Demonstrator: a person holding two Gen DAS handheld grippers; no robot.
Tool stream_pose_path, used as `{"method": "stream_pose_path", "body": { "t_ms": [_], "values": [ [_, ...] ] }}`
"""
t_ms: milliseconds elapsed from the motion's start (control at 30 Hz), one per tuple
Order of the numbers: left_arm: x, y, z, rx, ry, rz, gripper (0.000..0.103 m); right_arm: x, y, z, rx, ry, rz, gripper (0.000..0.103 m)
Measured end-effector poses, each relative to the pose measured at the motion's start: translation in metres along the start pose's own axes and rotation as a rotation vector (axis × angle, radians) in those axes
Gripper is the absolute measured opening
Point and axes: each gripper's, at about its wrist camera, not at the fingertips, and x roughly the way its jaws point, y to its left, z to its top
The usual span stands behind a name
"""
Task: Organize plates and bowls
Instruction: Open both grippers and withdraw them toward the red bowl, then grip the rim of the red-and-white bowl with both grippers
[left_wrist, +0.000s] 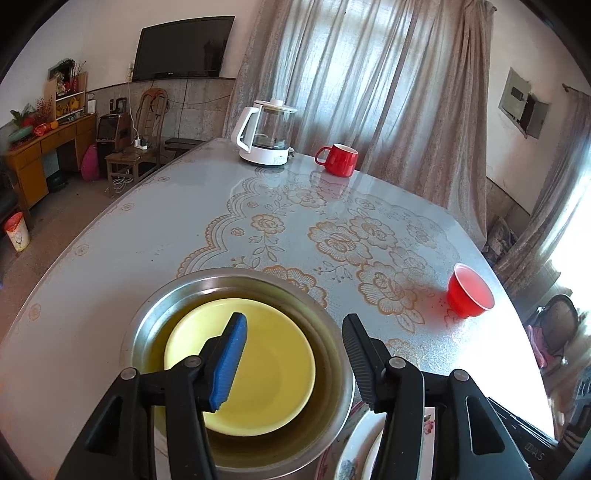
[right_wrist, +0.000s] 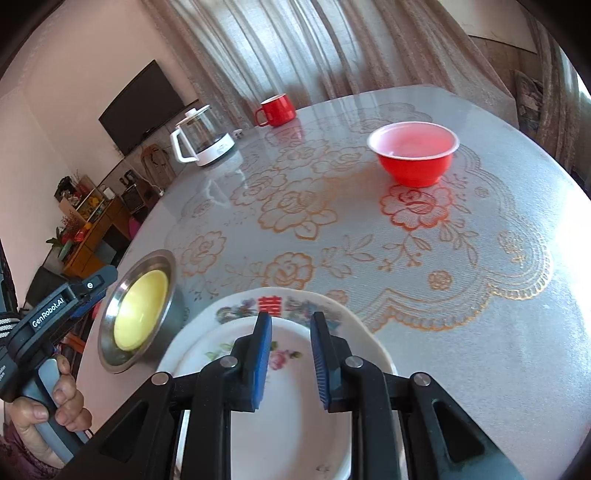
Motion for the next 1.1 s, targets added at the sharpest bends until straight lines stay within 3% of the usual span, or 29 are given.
{"method": "stream_pose_path", "body": {
  "t_ms": [133,333,633,867,1100],
  "values": [
    [0.007,-0.013,0.007,-0.013,0.012,-0.016,0.057,-0.014,-0.038,0.001,0.066,-0.024,-0.044,0.021],
    [0.022,-0.053,0.007,0.125,0.051,-0.077,0.055,-0.029,-0.092,0.012,0.158,-0.075,-0.121,0.021],
    [0.058,-0.13,-0.002,0.325,0.184,-0.201,0.036,-0.009,-0.117,0.052,0.218,-0.105,-0.119,0.021],
    [0.09,-0.165,0.007,0.342,0.26,-0.259,0.024,0.018,-0.119,0.089,0.222,-0.113,-0.115,0.021],
    [0.121,-0.197,0.023,0.292,0.291,-0.32,0.024,0.034,-0.135,0.12,0.283,-0.141,-0.115,0.021]
  ]
}}
